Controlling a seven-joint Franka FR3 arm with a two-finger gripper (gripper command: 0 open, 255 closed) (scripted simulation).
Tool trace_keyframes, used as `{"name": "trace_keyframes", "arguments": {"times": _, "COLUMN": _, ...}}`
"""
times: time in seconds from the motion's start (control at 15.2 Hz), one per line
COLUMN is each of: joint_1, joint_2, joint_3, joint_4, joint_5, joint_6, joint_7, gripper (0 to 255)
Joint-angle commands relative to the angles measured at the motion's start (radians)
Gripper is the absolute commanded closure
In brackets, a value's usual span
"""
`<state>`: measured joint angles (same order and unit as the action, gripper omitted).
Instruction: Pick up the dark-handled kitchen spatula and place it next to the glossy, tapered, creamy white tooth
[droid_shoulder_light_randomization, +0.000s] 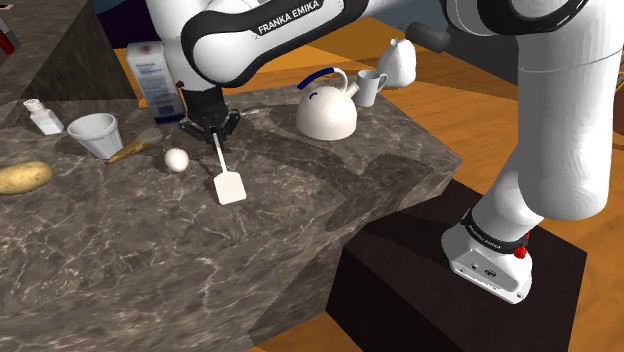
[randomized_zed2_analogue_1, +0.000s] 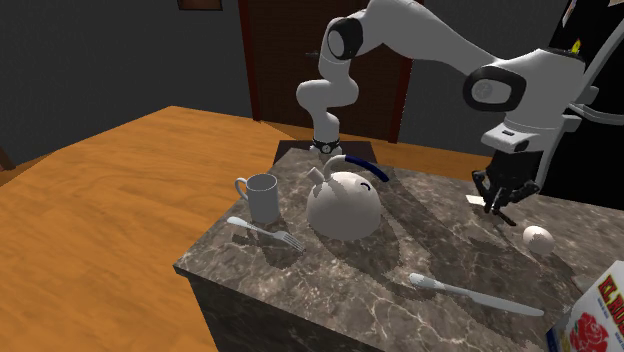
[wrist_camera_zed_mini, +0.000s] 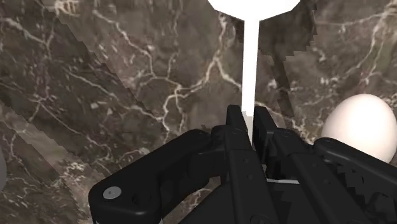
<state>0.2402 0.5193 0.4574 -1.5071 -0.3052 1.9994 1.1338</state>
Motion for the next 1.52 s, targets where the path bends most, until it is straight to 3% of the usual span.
{"name": "trace_keyframes", "arguments": {"times": 0.0, "joint_1": 0.001, "joint_2": 0.011, "joint_3": -0.003, "joint_4": -0.013, "joint_5": -0.006, "joint_6": 0.022, "joint_7": 0.005, "gripper": 255}}
{"name": "trace_keyframes", "arguments": {"times": 0.4, "joint_1": 0.004, "joint_2": 0.038, "joint_3": -0.013, "joint_4": -0.047, "joint_5": -0.022, "joint_6": 0.081, "joint_7": 0.018, "gripper": 255}}
{"name": "trace_keyframes", "arguments": {"times": 0.92, "joint_1": 0.004, "joint_2": 0.038, "joint_3": -0.013, "joint_4": -0.047, "joint_5": -0.022, "joint_6": 0.081, "joint_7": 0.018, "gripper": 255}}
{"name": "trace_keyframes", "arguments": {"times": 0.99, "joint_1": 0.004, "joint_2": 0.038, "joint_3": -0.013, "joint_4": -0.047, "joint_5": -0.022, "joint_6": 0.081, "joint_7": 0.018, "gripper": 0}}
{"name": "trace_keyframes", "arguments": {"times": 1.32, "joint_1": 0.004, "joint_2": 0.038, "joint_3": -0.013, "joint_4": -0.047, "joint_5": -0.022, "joint_6": 0.081, "joint_7": 0.018, "gripper": 0}}
{"name": "trace_keyframes", "arguments": {"times": 1.45, "joint_1": 0.002, "joint_2": 0.010, "joint_3": -0.003, "joint_4": -0.022, "joint_5": -0.007, "joint_6": 0.030, "joint_7": 0.008, "gripper": 0}}
